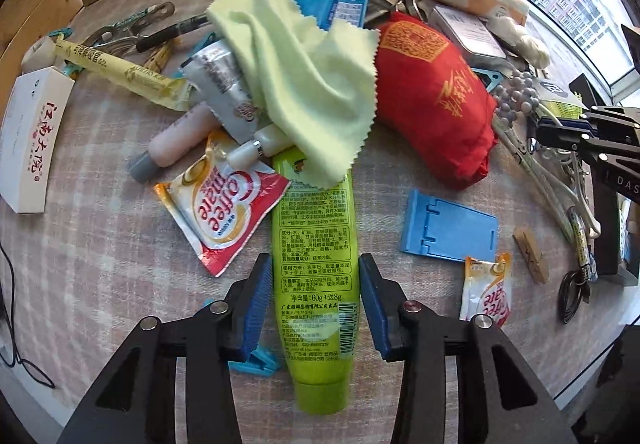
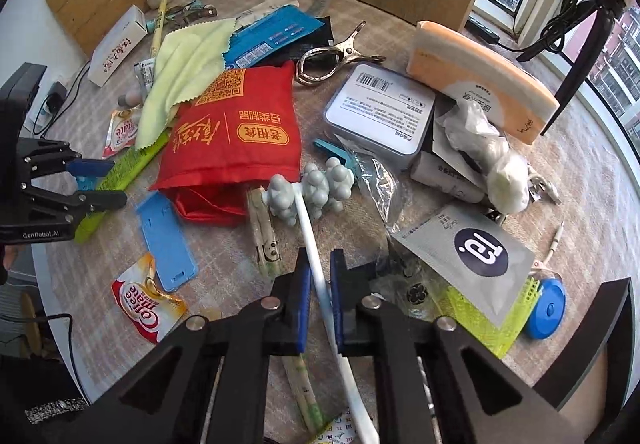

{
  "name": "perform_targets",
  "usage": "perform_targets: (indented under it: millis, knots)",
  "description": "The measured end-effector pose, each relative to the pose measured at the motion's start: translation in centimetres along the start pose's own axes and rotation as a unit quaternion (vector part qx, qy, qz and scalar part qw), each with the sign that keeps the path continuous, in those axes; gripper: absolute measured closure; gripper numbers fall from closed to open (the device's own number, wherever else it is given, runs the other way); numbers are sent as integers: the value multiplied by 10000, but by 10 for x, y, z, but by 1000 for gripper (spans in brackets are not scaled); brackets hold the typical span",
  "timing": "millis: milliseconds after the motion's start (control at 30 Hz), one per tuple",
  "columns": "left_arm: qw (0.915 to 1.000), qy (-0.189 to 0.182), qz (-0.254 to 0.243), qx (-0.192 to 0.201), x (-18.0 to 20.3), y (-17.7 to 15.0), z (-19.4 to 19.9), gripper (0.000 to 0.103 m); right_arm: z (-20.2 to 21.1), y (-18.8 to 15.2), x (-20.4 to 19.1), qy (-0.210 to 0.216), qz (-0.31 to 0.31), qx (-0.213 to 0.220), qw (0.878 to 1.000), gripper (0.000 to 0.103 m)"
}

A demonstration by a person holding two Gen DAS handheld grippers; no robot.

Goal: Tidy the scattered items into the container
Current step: 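Grasp green tube with left tool while right tool carries white massager to tray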

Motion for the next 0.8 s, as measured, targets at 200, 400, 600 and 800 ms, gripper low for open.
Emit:
perform_targets:
  millis: [200,400,600,800]
  knots:
    - [9999,-100,-116,53,10,-7,4,63,-7,4,-4,-21,19,-65,10000,95]
    - [9988,-383,-226,191,5,-36,18,63,10,-1,-6,281,-91,136,9995,97]
    - [9974,-568,-166,410,-3,-16,42,63,39,-7,-1,641,-394,470,9961,98]
    - [9951,-625,-313,702,11,-13,66,63,70,-16,-1,848,-649,899,9902,99]
Point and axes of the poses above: each gripper's, at about its wrist camera, not at the fingertips, and z roughly against the way its jaws point, x to its right, y to its top, the point moved 6 cm from there along -z, roughly the way its jaws point, and after that the axes turned 12 degrees about -x, right-handed, at the moved point
